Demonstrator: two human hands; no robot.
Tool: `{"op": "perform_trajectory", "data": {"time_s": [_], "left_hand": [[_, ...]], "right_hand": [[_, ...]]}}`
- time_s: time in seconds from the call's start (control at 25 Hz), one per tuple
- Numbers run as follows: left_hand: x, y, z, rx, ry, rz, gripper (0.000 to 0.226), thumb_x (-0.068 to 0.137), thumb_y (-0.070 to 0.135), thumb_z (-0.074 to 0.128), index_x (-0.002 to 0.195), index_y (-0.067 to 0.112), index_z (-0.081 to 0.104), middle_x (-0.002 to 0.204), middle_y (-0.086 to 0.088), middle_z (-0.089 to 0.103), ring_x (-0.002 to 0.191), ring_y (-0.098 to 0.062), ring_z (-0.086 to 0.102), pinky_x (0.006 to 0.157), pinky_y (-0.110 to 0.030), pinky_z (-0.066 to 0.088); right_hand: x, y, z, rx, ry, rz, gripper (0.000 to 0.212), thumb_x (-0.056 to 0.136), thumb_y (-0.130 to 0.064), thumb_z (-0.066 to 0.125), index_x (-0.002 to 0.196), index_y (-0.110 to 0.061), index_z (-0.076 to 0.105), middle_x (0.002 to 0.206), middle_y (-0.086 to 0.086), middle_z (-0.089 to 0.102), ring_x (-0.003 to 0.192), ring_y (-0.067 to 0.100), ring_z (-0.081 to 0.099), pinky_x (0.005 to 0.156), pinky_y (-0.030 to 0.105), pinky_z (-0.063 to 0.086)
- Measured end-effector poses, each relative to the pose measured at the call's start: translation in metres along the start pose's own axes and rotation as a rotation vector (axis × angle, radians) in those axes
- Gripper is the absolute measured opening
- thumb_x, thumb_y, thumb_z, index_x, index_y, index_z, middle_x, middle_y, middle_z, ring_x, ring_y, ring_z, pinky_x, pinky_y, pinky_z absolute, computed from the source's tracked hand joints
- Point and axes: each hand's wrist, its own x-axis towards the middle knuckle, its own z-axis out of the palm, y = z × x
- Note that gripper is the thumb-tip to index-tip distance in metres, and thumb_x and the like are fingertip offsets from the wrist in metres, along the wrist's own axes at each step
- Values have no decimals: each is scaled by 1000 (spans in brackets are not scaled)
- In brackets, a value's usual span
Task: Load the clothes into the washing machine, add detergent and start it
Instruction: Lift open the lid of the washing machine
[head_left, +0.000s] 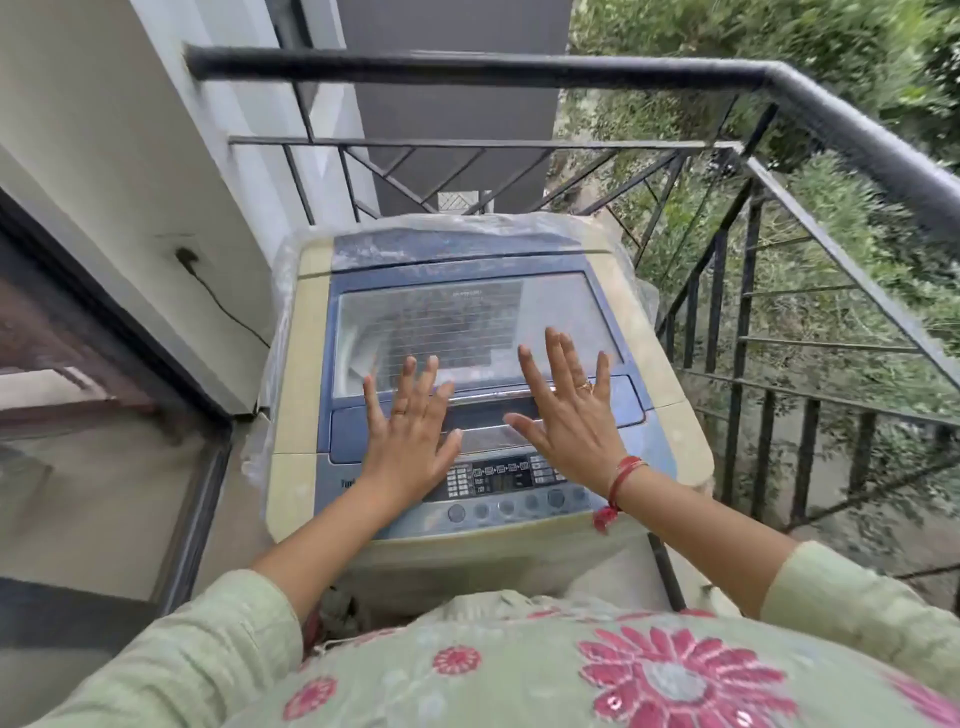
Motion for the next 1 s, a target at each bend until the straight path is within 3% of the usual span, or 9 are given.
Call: {"op": "perform_trajectory", "data": {"time_s": [0.12,0.24,0.4,0.52,0.68,0.84,0.92,1.0], "left_hand": [[-6,-3,-1,55,-95,24,48,87,52,30,105,20,60,155,-11,22,146,-27,-7,109,-60,-12],[-4,-6,-4,22,-240,17,60,85,59,15,88,19,60,157,-7,18,144,-25,-15,109,-61,-16],[2,-4,-11,-3,-287,-4,55,87,59,20,80,20,59,155,-4,21,146,-25,-11,106,-61,-20],[9,-5,-21,-9,-286,7,47,91,56,32,76,22,61,154,-1,21,146,-21,-12,106,-64,-17],[31,-15,-59,-27,-68,32,66,81,76,22,68,22,59,142,-1,35,145,-20,9,105,-64,-15],[71,-33,-94,198,211,194,76,75,83,27,72,16,63,129,-4,38,132,-25,32,103,-74,5],[87,-41,-102,237,385,270,68,76,80,39,86,16,61,128,-5,37,128,-25,37,104,-73,9],[101,-48,-107,295,595,303,68,76,79,46,105,17,51,130,-5,38,128,-25,38,102,-73,13]], "right_hand": [[-8,-1,8,-68,-195,-29,75,90,-68,3,150,-25,16,158,9,9,145,27,12,109,66,16],[-9,-1,12,-91,-321,-67,85,84,-71,-9,145,-26,30,159,7,6,146,26,5,111,66,4],[3,-1,-6,-32,-347,-58,68,87,-66,10,108,-21,57,158,4,11,147,24,4,112,61,0],[2,4,-8,29,-397,-18,55,91,-65,23,96,-22,56,154,3,21,146,24,8,113,60,-1],[23,12,-39,131,-247,-4,74,75,-83,5,85,-22,47,131,2,40,129,21,38,112,63,6],[68,25,-79,7,-30,-97,67,76,-77,26,91,-20,57,124,2,47,111,23,55,112,62,10],[81,30,-84,-24,128,-124,61,79,-73,31,97,-20,56,119,3,52,104,26,59,110,64,14],[92,27,-81,-51,314,-82,57,83,-69,37,111,-22,53,121,4,54,112,27,53,107,67,11]]}}
